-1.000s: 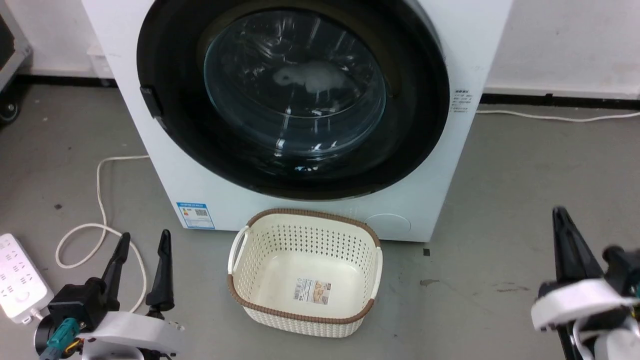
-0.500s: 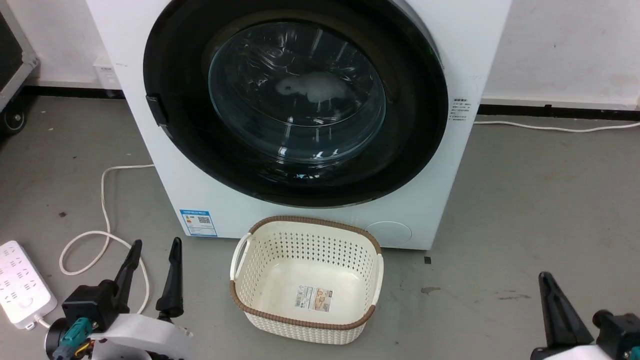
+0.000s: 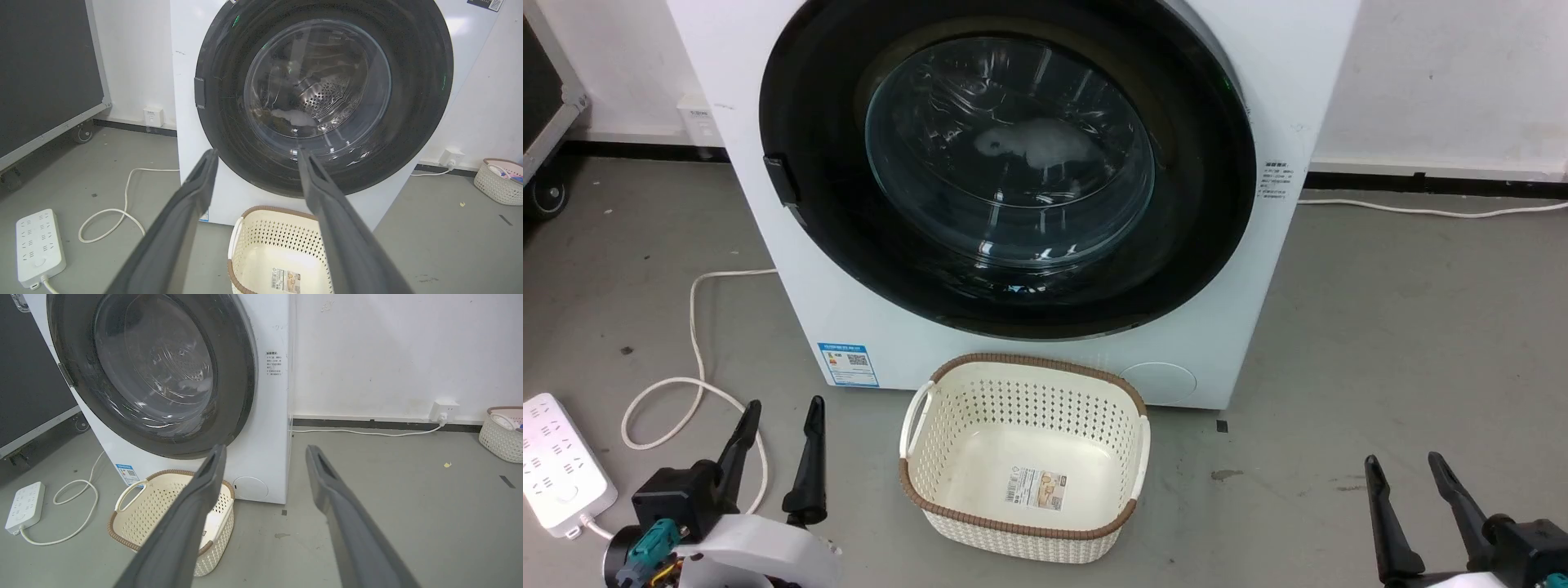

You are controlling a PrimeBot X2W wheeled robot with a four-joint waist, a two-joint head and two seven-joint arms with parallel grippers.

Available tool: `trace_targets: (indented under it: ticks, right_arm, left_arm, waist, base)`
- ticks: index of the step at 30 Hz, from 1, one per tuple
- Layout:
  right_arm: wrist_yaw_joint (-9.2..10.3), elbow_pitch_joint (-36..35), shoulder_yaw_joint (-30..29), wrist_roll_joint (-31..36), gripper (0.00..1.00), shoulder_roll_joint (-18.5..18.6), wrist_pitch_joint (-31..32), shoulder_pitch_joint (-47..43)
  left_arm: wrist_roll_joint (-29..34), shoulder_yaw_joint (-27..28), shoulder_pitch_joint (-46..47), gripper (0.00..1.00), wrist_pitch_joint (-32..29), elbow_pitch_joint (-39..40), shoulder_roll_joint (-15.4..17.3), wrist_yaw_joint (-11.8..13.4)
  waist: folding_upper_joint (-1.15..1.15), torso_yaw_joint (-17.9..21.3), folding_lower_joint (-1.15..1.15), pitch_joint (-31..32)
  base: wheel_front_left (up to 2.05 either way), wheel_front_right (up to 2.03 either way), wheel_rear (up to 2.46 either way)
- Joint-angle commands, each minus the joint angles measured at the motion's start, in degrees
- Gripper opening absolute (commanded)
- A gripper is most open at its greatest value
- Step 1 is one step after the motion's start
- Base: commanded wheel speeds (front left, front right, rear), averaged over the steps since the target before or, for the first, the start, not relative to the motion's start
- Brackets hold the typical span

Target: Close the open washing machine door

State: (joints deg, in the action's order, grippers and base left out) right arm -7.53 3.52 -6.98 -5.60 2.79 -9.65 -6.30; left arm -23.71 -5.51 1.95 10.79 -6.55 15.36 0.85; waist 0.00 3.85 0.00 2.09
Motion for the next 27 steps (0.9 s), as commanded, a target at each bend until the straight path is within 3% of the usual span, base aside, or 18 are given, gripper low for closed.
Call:
trace_targets:
  ticks: [1,22,23,27]
  right_arm:
    - [0.04,-0.4,0.2,0.3,1.0,0.1,0.0,-0.7]
    - [0.04,-0.1,1.1,0.2,1.0,0.1,-0.1,-0.1]
    - [0.04,0.0,1.1,0.2,0.0,0.1,-0.1,-0.1]
    - [-0.01,-0.1,1.1,0.1,0.0,0.0,0.0,0.0]
  left_arm:
    - [-0.2,-0.1,-0.2,1.0,0.1,-0.1,0.0,0.3]
    - [-1.4,-0.4,0.7,1.0,0.2,-0.6,0.3,0.6]
    - [-1.5,-0.4,0.8,0.0,0.2,-0.7,0.4,0.4]
    - [-1.1,-0.4,0.1,0.0,0.0,-0.6,0.0,0.5]
  waist:
    - [0.0,0.0,0.0,0.0]
    - [0.0,0.2,0.0,-0.3]
    - [0.0,0.2,0.0,-0.3]
    - [0.0,0.1,0.0,-0.3]
  base:
    - [0.0,0.0,0.0]
    - [0.0,0.0,0.0]
    - [0.0,0.0,0.0]
    - [0.0,0.0,0.0]
